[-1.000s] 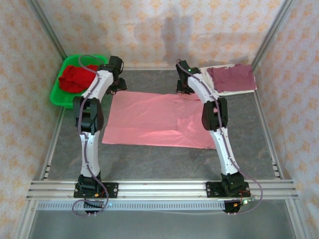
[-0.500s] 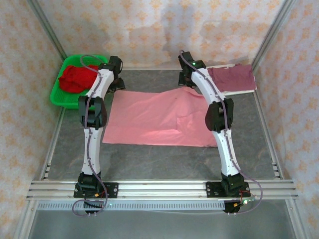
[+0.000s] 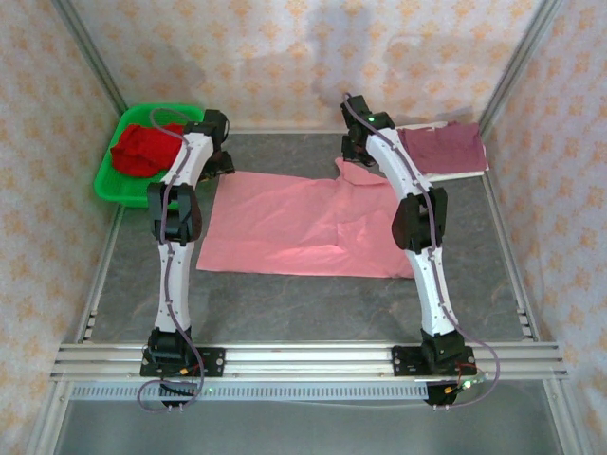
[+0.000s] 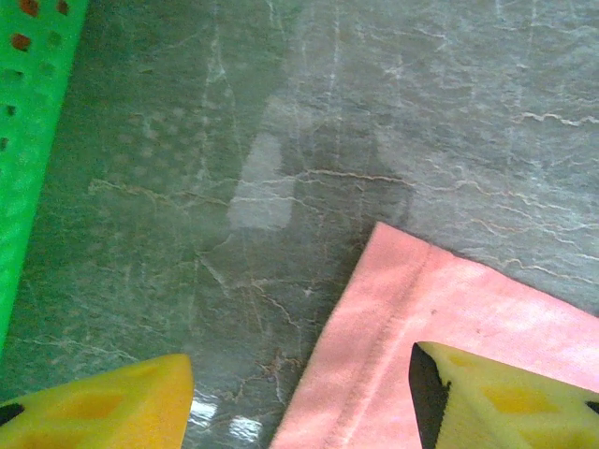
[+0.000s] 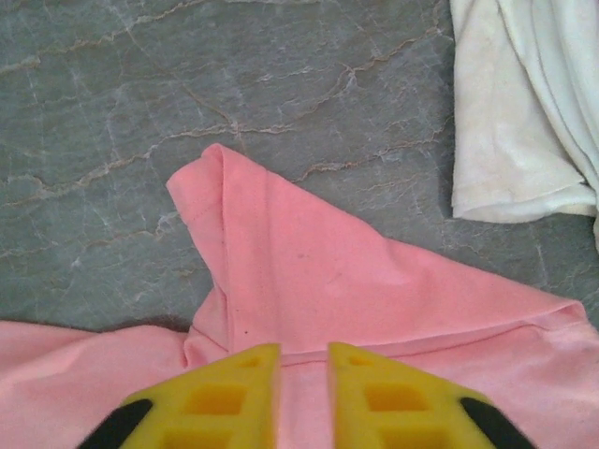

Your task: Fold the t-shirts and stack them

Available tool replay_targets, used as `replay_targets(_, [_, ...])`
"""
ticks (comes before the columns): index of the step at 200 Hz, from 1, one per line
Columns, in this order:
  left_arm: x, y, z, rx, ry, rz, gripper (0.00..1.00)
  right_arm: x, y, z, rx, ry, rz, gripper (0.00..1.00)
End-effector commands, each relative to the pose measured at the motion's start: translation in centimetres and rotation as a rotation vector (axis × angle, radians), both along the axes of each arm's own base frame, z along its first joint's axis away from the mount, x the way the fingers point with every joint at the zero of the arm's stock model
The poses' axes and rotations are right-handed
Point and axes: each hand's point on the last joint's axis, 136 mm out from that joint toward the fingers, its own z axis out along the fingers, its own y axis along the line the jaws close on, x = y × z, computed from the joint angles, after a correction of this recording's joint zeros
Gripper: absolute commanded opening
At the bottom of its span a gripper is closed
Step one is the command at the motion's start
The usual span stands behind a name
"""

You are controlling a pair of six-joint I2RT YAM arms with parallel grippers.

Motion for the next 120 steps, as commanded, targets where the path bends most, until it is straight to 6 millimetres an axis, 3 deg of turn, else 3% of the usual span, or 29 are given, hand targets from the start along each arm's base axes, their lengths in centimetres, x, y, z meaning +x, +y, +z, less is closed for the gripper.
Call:
replay_targets(1, [-0.5, -0.5, -0.7, -0.03, 0.031, -0.027, 0.63, -0.4, 0.4, -1.9, 0.009, 0.045, 0.013, 0.27])
replay_targets(81, [-0.3, -1.4, -2.9, -0.078, 0.048, -0.049, 0.53, -3.0, 1.0, -7.4, 0.017, 0.195, 0.065, 0.33])
replay_targets(98, [-0.1, -1.3, -2.9, -0.074, 0.043, -0.05, 0.48, -3.2, 0.9, -8.0, 0.01, 0.2, 0.065, 0.26])
replay_targets(112, [0.1, -1.2, -2.6, -0.066, 0.033, -0.048, 0.31, -3.2, 0.6, -8.1, -0.005, 0.198, 0.057, 0.14])
replay_targets(120, [0.1, -1.1, -2.4, -0.061, 0.028, -0.047, 0.28, -3.1, 0.4, -8.0, -0.013, 0.192, 0.051, 0.11])
